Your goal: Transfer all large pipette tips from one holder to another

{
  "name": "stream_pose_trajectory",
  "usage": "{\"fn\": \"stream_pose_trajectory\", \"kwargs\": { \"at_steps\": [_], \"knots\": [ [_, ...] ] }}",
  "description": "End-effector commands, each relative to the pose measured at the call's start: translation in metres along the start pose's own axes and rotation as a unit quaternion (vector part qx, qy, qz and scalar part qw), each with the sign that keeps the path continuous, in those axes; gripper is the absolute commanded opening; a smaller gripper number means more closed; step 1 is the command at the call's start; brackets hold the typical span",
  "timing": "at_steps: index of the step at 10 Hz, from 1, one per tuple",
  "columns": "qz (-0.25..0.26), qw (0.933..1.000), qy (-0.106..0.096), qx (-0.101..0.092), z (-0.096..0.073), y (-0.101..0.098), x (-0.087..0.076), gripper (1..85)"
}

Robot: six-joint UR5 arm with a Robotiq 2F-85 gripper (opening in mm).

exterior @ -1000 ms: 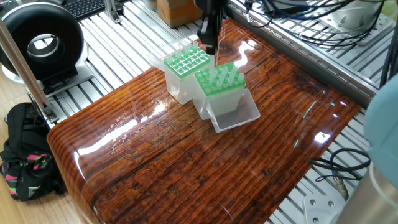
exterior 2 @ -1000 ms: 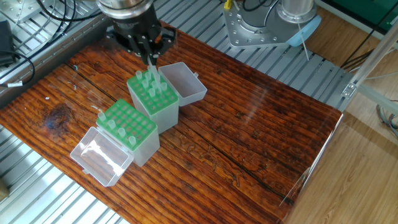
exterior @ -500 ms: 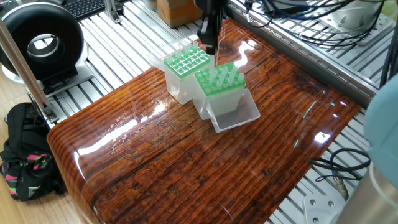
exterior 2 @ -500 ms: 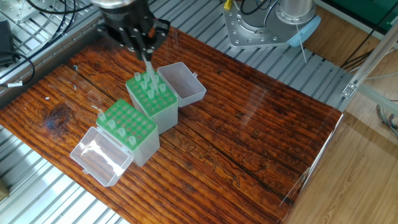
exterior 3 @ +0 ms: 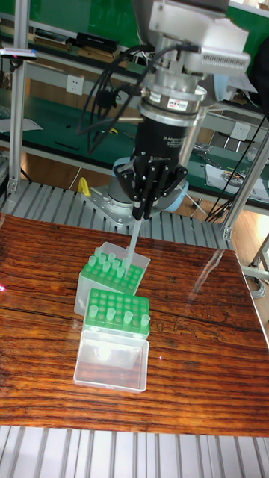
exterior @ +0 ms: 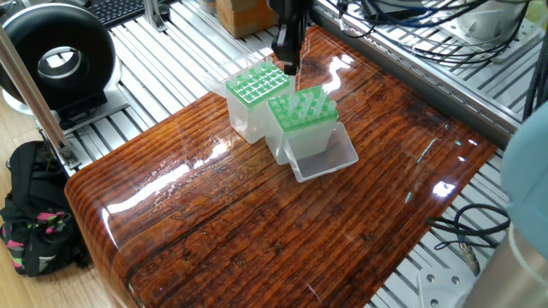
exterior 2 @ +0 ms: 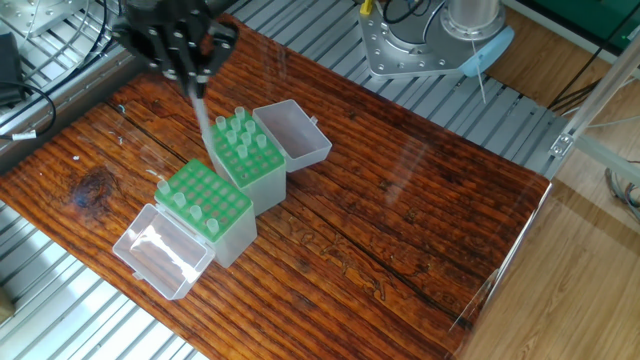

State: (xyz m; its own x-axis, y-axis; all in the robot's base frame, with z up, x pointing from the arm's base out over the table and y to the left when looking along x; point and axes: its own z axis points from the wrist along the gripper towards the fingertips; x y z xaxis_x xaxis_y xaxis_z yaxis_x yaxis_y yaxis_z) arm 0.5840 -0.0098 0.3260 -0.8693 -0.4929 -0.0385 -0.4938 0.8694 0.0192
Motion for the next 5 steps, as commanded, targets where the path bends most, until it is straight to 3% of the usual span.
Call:
{"fn": "stream_pose_trajectory", "kwargs": {
  "at_steps": [1,5],
  "knots": [
    [-0.023,0.9994,-0.017,0.022,-0.004,-0.028,-0.009,13.0],
    [-0.046,0.9984,-0.015,0.03,0.01,-0.047,-0.018,12.3]
  ]
}}
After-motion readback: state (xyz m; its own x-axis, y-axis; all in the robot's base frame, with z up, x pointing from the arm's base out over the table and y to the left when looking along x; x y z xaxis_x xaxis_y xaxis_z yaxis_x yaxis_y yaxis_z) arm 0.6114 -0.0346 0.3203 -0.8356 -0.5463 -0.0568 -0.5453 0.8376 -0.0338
